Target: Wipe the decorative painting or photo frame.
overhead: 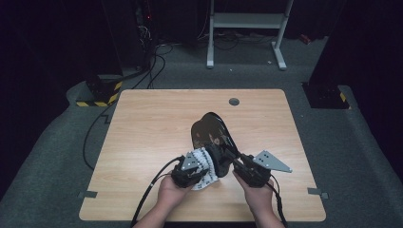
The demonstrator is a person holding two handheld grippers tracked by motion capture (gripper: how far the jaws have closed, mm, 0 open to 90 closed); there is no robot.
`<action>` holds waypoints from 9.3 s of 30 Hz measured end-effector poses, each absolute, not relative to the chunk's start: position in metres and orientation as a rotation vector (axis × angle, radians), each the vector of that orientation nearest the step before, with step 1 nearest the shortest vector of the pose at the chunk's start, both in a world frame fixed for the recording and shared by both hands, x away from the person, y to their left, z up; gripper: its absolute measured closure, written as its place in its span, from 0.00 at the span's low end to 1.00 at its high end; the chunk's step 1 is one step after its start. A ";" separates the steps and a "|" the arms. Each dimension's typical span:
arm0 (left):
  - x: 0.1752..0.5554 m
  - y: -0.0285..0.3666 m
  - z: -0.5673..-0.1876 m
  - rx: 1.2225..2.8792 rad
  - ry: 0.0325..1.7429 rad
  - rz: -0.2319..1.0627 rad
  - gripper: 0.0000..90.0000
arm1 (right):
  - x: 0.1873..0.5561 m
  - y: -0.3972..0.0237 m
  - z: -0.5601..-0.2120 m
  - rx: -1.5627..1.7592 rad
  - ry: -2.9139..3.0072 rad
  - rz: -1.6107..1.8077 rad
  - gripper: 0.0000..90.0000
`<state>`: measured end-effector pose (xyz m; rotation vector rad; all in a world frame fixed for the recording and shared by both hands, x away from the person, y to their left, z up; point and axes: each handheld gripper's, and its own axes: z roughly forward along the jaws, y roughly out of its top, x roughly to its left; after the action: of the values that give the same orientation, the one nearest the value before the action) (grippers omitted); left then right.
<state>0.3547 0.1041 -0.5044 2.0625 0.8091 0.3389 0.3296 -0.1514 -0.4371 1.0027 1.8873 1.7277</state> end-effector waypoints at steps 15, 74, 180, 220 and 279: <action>0.357 0.143 -0.482 1.915 0.857 0.382 0.83 | 0.330 -0.149 -0.444 1.000 1.942 1.681 0.72; 0.345 0.196 -0.454 1.758 0.890 0.469 0.81 | 0.325 -0.124 -0.483 0.926 2.023 1.723 0.90; 0.349 0.091 -0.340 1.725 0.516 0.598 0.85 | 0.307 -0.129 -0.488 0.895 2.001 1.664 0.88; 0.420 0.157 -0.427 1.738 0.967 0.508 0.86 | 0.307 -0.129 -0.489 0.887 1.997 1.664 0.89; 0.399 0.175 -0.443 1.638 0.943 0.393 0.86 | 0.307 -0.128 -0.490 0.891 1.989 1.661 0.89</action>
<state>0.3991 0.1753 -0.4426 1.6378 0.9430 0.3927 0.3066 -0.1281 -0.4898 0.8909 1.9895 1.6613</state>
